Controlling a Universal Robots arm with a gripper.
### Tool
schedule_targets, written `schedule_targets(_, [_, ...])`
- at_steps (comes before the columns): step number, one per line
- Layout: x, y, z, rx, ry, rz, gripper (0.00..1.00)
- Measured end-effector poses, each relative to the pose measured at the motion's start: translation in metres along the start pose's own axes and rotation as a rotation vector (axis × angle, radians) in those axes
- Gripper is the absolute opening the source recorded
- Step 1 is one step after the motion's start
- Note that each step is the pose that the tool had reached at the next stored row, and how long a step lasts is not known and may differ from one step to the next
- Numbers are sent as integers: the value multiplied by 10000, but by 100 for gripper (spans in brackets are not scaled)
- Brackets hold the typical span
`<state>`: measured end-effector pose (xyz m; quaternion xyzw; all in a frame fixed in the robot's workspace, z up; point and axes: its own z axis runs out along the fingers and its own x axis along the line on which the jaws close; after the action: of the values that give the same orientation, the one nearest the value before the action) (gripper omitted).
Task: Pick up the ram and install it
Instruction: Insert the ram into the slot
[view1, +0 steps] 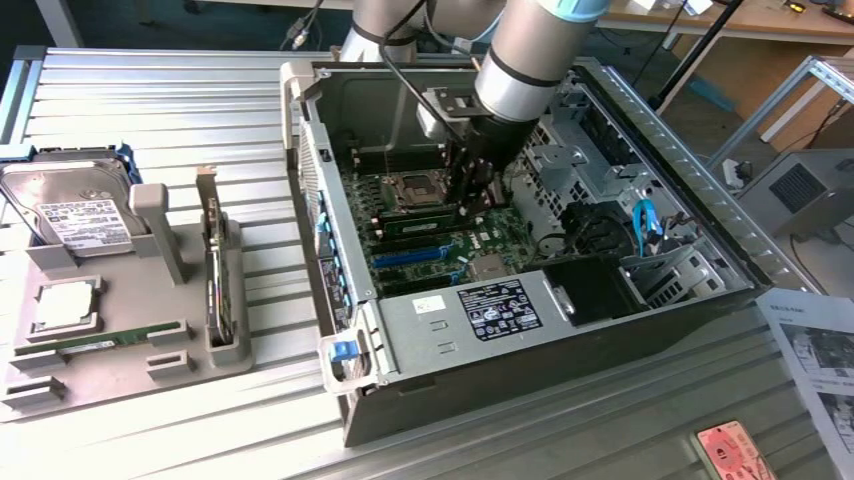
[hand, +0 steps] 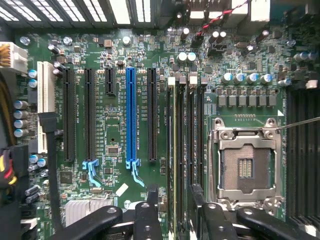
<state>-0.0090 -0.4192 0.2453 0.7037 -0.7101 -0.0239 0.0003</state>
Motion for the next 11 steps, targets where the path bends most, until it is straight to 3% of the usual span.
schedule_targets(11, [-20, 11, -314, 0, 19, 0, 38])
